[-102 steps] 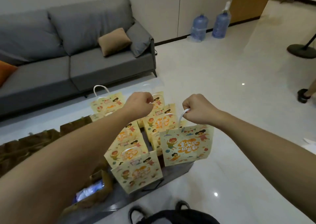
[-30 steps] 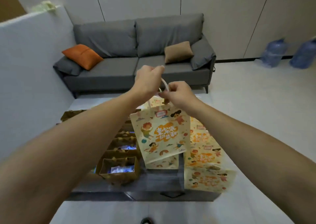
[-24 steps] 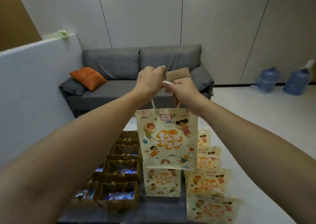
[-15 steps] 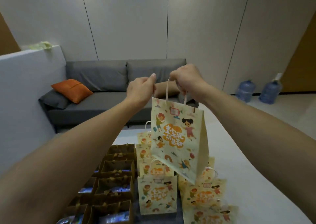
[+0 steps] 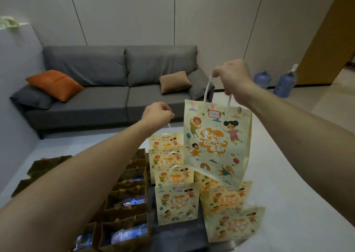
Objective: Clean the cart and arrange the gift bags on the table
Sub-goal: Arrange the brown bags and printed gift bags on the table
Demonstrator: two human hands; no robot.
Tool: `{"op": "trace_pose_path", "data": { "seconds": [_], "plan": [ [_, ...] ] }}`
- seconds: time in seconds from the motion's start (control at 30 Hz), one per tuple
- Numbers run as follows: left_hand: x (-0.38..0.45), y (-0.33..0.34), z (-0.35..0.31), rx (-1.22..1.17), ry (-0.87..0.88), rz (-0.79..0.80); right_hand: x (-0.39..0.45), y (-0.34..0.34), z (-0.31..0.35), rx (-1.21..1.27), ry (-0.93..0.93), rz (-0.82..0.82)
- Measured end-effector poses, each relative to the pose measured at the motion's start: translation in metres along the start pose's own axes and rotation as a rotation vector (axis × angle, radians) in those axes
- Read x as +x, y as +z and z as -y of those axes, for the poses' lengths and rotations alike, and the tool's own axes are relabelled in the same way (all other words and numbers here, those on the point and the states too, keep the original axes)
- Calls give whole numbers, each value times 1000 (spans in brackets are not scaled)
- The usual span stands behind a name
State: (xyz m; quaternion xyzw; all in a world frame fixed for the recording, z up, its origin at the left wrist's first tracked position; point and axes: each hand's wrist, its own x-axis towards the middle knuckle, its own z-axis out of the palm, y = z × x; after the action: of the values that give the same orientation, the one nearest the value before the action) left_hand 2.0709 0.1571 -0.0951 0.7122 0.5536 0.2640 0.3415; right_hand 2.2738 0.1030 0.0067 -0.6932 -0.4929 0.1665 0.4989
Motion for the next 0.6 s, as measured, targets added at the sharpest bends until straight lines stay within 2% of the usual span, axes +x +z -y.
{"op": "trace_pose_path", "data": {
  "seconds": [0.27, 0.6],
  "plan": [
    [39, 32, 31, 69, -78, 77, 38, 23, -12, 5, -27, 61],
    [92, 83, 59, 225, -274, 158, 110, 53, -31, 22, -26, 191]
  ]
}}
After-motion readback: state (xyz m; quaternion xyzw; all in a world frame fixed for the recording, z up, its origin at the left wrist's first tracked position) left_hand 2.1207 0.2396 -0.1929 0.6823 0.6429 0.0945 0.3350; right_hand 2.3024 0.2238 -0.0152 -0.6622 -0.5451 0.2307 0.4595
